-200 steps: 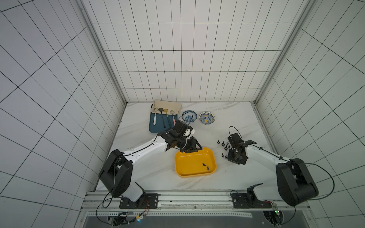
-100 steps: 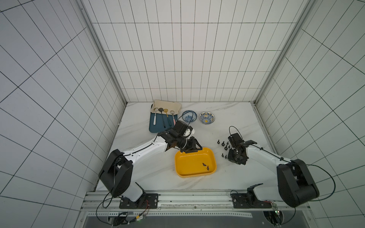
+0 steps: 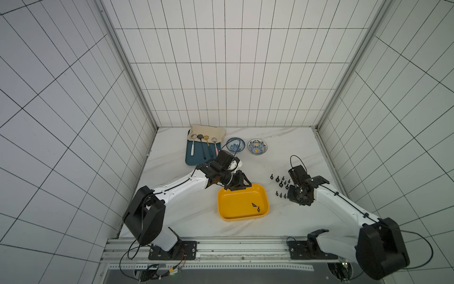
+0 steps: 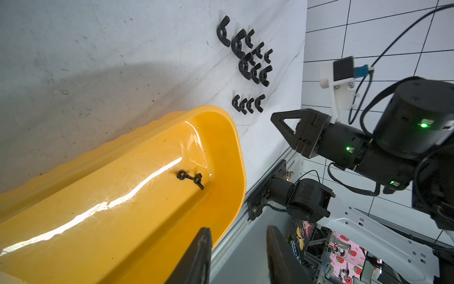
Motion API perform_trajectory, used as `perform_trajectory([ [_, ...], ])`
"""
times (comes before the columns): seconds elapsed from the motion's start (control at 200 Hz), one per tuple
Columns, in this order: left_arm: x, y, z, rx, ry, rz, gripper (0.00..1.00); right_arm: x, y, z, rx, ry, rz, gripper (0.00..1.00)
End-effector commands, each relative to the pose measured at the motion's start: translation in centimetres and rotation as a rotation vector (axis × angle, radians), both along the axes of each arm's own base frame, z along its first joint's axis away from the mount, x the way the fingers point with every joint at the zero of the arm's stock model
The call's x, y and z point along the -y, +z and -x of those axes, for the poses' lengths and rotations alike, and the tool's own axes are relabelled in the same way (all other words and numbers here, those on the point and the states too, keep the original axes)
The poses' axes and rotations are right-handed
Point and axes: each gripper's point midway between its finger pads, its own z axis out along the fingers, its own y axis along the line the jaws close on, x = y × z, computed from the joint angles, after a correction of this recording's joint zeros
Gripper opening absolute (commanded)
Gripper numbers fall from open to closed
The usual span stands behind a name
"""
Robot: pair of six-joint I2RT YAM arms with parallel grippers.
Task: Take out the wing nut from the storage box
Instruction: Adjust the storage box at the center of the board.
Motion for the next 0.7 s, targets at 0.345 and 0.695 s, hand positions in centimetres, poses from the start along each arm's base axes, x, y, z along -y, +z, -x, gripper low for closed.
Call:
perform_trajectory([
  [0.345, -4.5, 1.6, -2.5, 0.051, 0.104, -0.010, 0.40, 0.6, 6.1, -3.3, 0.150, 0.022, 0.058, 0.26],
  [0.695, -8.3, 1.6, -3.4, 0.042, 0.195, -0.009, 0.40, 0.0, 6.2, -3.6, 0.144, 0.050, 0.034, 0.26],
])
